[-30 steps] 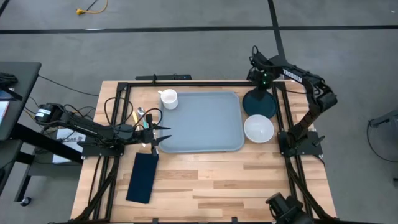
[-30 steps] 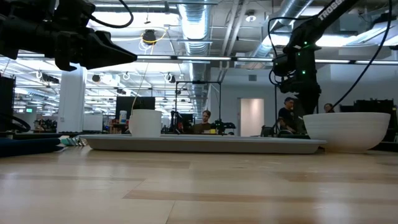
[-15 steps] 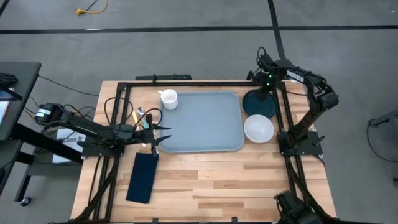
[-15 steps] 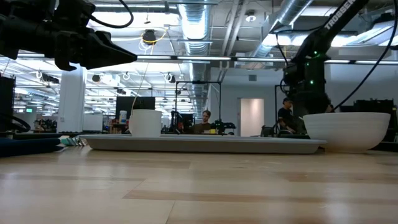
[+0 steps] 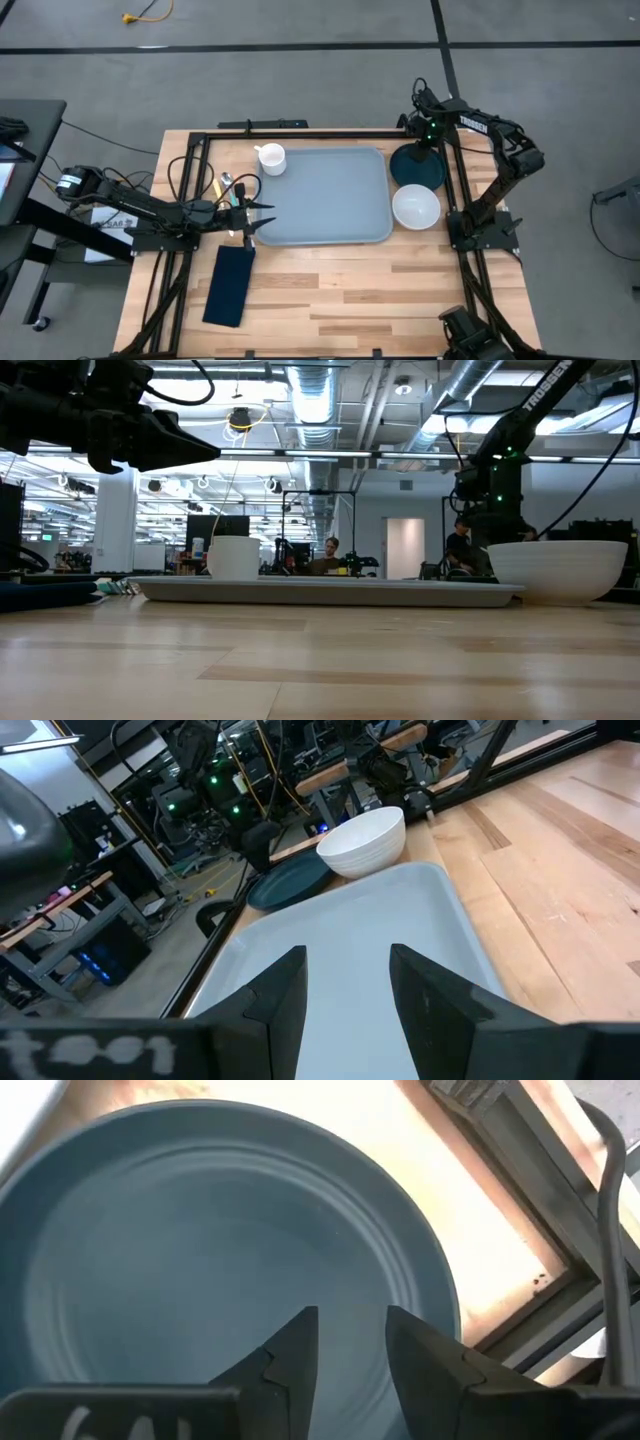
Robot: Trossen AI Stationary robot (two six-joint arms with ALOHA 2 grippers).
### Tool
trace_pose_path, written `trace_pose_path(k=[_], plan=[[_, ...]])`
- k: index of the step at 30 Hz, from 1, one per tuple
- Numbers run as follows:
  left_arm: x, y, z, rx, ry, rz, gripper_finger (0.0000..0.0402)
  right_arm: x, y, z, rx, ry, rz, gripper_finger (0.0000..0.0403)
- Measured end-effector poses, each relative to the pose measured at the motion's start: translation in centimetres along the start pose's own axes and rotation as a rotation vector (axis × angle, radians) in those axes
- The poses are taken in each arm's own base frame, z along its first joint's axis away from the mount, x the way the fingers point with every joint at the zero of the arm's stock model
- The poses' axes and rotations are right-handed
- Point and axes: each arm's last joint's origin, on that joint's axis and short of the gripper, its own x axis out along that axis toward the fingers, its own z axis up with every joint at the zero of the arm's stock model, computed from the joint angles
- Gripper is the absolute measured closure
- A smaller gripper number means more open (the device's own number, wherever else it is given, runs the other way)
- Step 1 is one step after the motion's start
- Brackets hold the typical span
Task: Set up tray
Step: Put the black plate on the gray tray to the bottom right of the white mug
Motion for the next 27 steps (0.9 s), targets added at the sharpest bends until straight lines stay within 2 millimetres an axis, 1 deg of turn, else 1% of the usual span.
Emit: trace_pose_path(k=[3, 9, 11, 14, 18, 23, 27], plan=[[0.0, 0.0, 0.0, 0.000, 0.000, 0.000, 0.0266, 0.5, -0.1, 0.1, 0.000, 0.017, -0.007, 0.0290], [0.0, 0.0, 0.0, -0.004, 0.001, 0.000, 0.0266, 2.8, -0.2, 0.5, -0.038, 0.094, 0.020, 0.0290], [0.0, 0.0, 0.0, -0.004, 0.000, 0.000, 0.0266, 3.2, -0.1, 0.5, -0.049, 0.107, 0.027, 0.0290], [0.0, 0.0, 0.0, -0.004, 0.000, 0.000, 0.0266, 3.3, -0.1, 0.6, -0.051, 0.110, 0.028, 0.0290], [0.0, 0.0, 0.0, -0.004, 0.001, 0.001, 0.0266, 2.6, -0.1, 0.5, -0.051, 0.094, 0.020, 0.0290], [0.0, 0.0, 0.0, -0.004, 0.001, 0.000, 0.0266, 0.5, 0.1, 0.2, -0.031, 0.040, -0.025, 0.0290], [0.0, 0.0, 0.0, -0.004, 0.001, 0.001, 0.0266, -1.2, 0.7, 0.1, -0.037, -0.011, -0.080, 0.0290]])
